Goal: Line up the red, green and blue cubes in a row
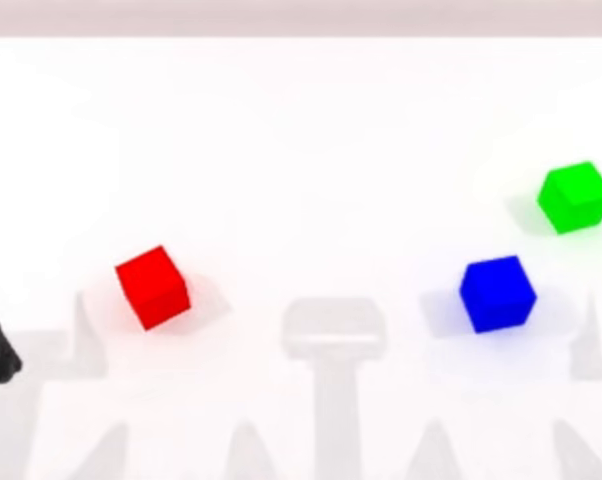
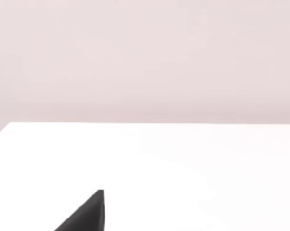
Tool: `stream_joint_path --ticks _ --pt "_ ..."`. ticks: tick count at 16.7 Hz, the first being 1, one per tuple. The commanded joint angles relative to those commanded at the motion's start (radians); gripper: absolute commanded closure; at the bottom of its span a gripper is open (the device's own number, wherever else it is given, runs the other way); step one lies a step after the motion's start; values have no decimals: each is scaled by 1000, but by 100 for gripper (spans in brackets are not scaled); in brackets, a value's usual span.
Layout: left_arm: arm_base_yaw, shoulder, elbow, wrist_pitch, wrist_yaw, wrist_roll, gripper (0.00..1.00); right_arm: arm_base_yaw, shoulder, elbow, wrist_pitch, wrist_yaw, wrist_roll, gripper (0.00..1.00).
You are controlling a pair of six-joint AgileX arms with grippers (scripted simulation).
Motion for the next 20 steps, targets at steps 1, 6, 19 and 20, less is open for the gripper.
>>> stream_joint_path --ticks 1,6,19,20 --pt "0 0 0 0 0 0 0 0 0 0 0 0 0 0" --pt "-25 104 101 -73 2 45 0 0 0 0 0 0 0 0" --pt "-229 1323 989 -758 -6 444 0 0 0 0 0 0 0 0" --pt "-245 1418 1056 -812 -6 475 0 0 0 0 0 0 0 0"
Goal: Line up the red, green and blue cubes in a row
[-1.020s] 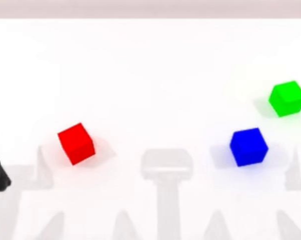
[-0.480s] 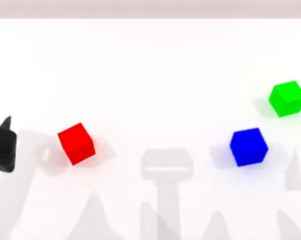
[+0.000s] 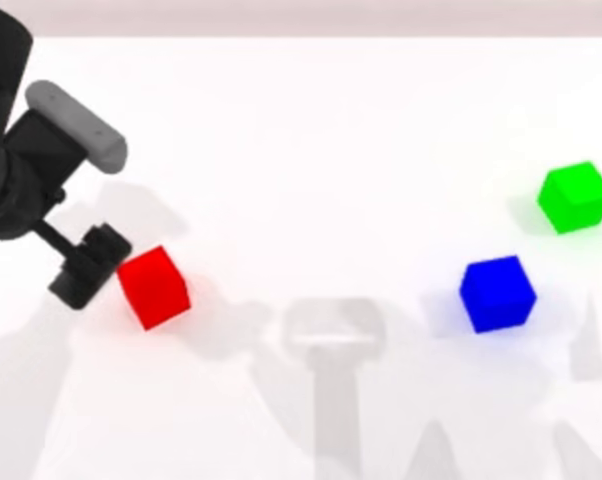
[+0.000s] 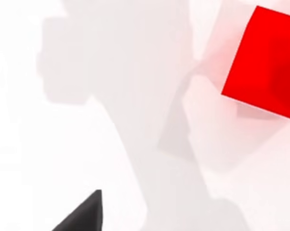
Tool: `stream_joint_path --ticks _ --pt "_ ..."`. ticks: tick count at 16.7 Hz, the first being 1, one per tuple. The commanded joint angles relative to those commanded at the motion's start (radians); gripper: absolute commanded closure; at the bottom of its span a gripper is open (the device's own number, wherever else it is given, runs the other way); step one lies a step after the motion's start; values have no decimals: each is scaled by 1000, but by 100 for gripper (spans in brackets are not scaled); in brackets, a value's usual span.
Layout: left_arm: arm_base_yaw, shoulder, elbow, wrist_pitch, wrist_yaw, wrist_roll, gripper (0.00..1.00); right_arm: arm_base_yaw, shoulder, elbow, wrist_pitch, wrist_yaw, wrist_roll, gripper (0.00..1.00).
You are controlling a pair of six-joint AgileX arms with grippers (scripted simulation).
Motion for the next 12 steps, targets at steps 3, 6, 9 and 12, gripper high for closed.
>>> stream_joint_path --ticks 3,6,9,12 --pt "-44 237 184 -140 1 82 0 0 0 0 0 0 0 0" --pt "-77 410 334 -240 4 143 0 0 0 0 0 0 0 0" --pt "-96 513 425 -296 7 179 0 0 0 0 0 0 0 0" --pt "-100 534 443 -307 7 187 0 0 0 0 0 0 0 0"
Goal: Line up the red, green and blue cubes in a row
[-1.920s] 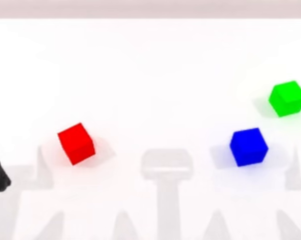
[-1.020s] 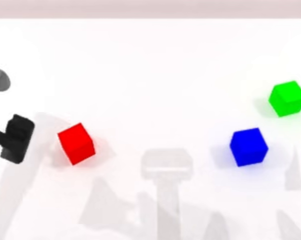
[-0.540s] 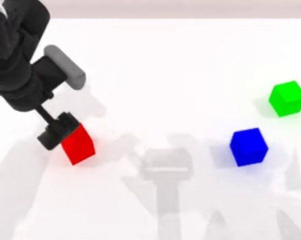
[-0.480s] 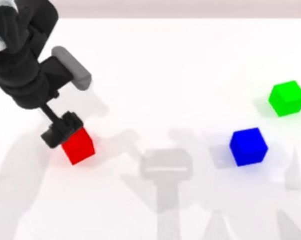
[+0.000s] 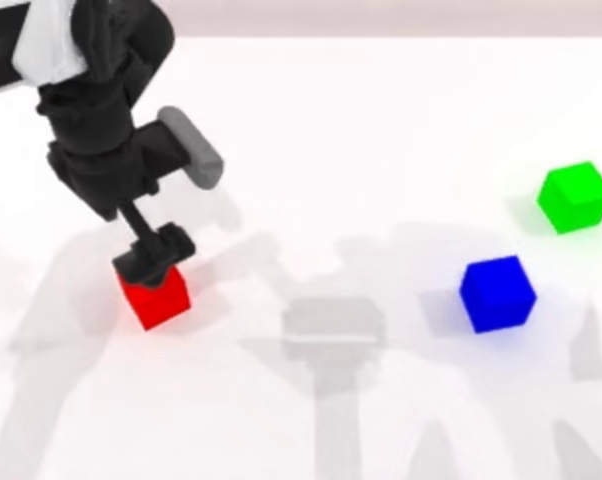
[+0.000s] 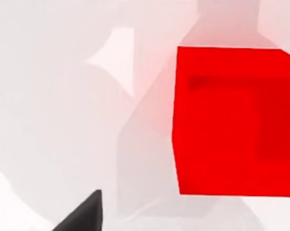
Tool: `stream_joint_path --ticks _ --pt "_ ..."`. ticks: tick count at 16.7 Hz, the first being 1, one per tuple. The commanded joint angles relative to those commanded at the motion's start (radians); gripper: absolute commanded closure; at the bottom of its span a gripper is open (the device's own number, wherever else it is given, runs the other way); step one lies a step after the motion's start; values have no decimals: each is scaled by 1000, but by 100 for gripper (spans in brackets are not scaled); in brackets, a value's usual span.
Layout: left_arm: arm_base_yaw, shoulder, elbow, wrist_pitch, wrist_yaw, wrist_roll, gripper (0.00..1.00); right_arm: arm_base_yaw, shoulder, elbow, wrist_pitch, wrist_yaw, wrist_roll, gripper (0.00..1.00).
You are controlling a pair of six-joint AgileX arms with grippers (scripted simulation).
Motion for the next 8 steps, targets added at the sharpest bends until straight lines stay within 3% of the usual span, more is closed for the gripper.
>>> stream_joint_path --ticks 5,8 --pt "3 4 -16 19 0 1 0 0 0 0 0 0 0 0" --pt "2 43 -79 122 0 2 0 0 0 0 0 0 0 0"
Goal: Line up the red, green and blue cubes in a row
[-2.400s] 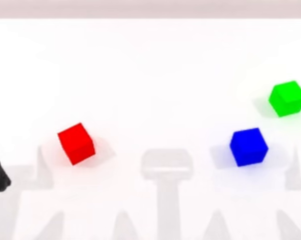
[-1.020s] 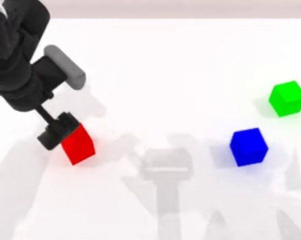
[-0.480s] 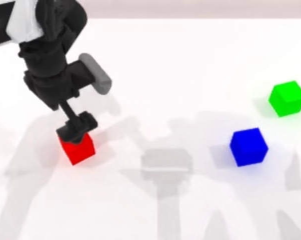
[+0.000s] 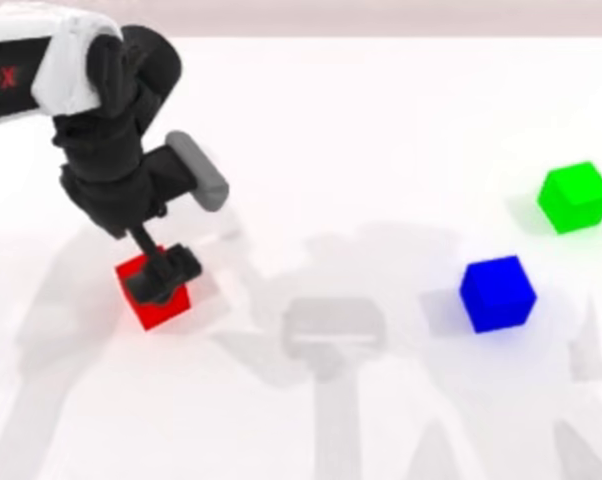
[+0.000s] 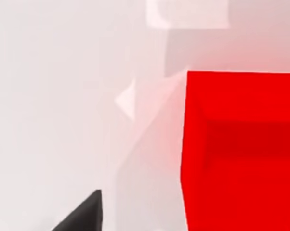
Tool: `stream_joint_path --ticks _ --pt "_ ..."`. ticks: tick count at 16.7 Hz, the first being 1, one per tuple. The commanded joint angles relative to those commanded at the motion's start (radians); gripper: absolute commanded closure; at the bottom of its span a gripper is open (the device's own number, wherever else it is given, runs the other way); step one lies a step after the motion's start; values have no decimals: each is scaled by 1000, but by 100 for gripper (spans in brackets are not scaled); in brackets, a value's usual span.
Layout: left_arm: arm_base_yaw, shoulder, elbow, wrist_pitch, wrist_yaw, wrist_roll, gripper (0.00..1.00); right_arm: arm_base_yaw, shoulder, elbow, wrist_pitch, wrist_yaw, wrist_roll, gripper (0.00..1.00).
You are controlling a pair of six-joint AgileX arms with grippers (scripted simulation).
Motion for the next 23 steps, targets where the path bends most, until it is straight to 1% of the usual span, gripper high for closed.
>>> stream_joint_path --ticks 4,6,9,22,23 --pt "0 66 -99 173 0 1 0 0 0 0 0 0 0 0" --pt "0 82 -119 201 1 1 0 0 0 0 0 0 0 0" --pt "0 82 -119 202 1 1 0 0 0 0 0 0 0 0" --pt "0 82 -119 202 1 1 98 0 0 0 0 0 0 0" --pt "0 82 -119 202 1 1 100 0 0 0 0 0 0 0"
